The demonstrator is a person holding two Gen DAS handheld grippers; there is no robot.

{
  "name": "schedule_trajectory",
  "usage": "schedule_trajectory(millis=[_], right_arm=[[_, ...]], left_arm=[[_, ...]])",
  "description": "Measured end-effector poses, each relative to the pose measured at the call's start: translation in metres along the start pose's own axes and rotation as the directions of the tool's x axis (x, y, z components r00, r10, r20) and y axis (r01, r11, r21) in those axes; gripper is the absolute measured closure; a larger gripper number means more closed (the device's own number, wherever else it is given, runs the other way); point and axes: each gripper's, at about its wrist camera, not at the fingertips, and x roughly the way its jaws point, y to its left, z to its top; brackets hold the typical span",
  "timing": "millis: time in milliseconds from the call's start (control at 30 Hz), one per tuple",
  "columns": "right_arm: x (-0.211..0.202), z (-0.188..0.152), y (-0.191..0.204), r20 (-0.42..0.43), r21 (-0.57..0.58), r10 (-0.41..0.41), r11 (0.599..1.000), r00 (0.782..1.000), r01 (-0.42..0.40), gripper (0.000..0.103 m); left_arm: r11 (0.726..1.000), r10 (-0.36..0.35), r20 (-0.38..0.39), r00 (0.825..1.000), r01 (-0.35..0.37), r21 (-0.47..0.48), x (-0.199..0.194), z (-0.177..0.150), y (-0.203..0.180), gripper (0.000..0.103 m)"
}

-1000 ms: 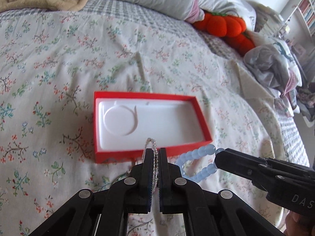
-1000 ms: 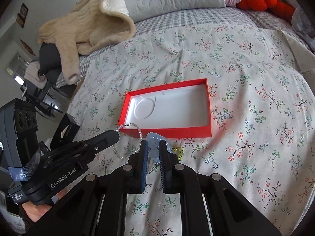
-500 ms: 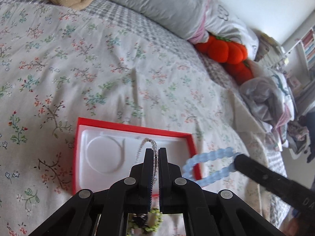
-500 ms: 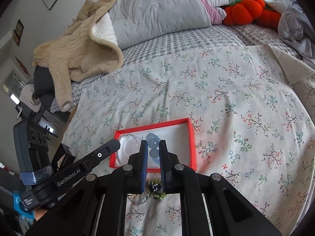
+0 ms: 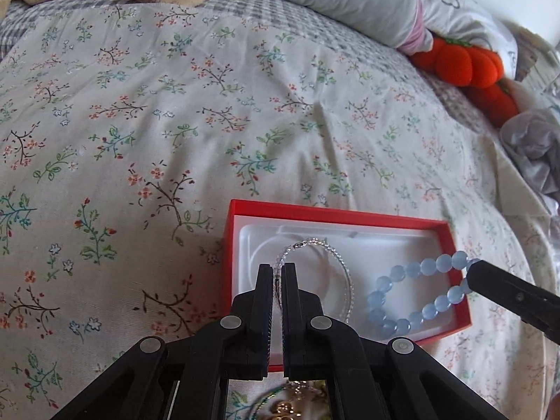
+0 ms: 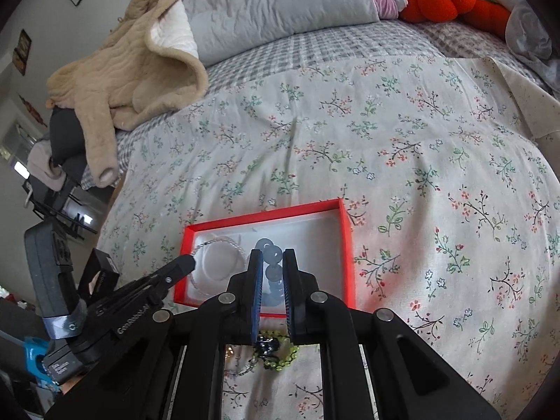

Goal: Organize jewelry
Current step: 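Lift both bracelets and lower them into the red box insert, then open both tools and withdraw from the box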

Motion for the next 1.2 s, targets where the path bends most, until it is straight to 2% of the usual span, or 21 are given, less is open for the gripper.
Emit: schedule_trajectory(millis=[300, 367, 433, 567, 633, 700, 933, 1033, 1200], right_arm=[[0.016, -0.006, -0.019, -0.046, 0.022, -0.060, 0.998, 0.997, 0.061, 0.090], [0.015, -0.007, -0.019, -0.048, 0.022, -0.069, 0.997, 0.997, 0.070, 0.090], [0.013, -0.008, -0.017, -0.052, 0.012, -0.073, 0.997, 0.996, 0.074, 0.089], [0.002, -0.011, -0.013, -0.044, -0.008, -0.075, 0.997, 0.996, 0.075, 0.075], [-0.004, -0.014, -0.009, -0.038, -0.020, -0.075, 0.997, 0.996, 0.075, 0.062], [-0.010, -0.017, -0.007, -0.033, -0.032, -0.071, 0.997, 0.997, 0.070, 0.057], [-0.020, -0.031, -0.001, -0.062, -0.045, -0.088, 0.995, 0.994, 0.086, 0.045], [-0.021, -0.038, 0.001, -0.084, -0.050, -0.103, 0.994, 0.991, 0.099, 0.044], [-0.019, -0.050, 0.003, -0.122, -0.055, -0.121, 0.992, 0.985, 0.115, 0.042]], left_arm=[[0.999, 0.012, 0.002, 1.000, -0.012, 0.032, -0.004, -0.002, -0.007, 0.103], [0.999, 0.007, 0.006, 1.000, -0.007, 0.046, -0.008, -0.001, -0.010, 0.095], [0.998, 0.007, 0.016, 1.000, -0.008, 0.066, -0.014, -0.002, -0.014, 0.070], [0.996, 0.019, 0.013, 1.000, -0.020, 0.091, -0.023, -0.005, -0.016, 0.065], [0.995, 0.027, 0.001, 1.000, -0.027, 0.095, -0.025, -0.008, -0.016, 0.056], [0.994, 0.044, -0.013, 0.999, -0.042, 0.102, -0.029, -0.011, -0.016, 0.050], [0.989, 0.092, -0.078, 0.993, -0.082, 0.124, -0.037, -0.029, -0.015, 0.027], [0.986, 0.115, -0.109, 0.987, -0.100, 0.137, -0.037, -0.035, -0.014, 0.023], [0.981, 0.145, -0.166, 0.975, -0.120, 0.152, -0.035, -0.047, -0.014, 0.021]])
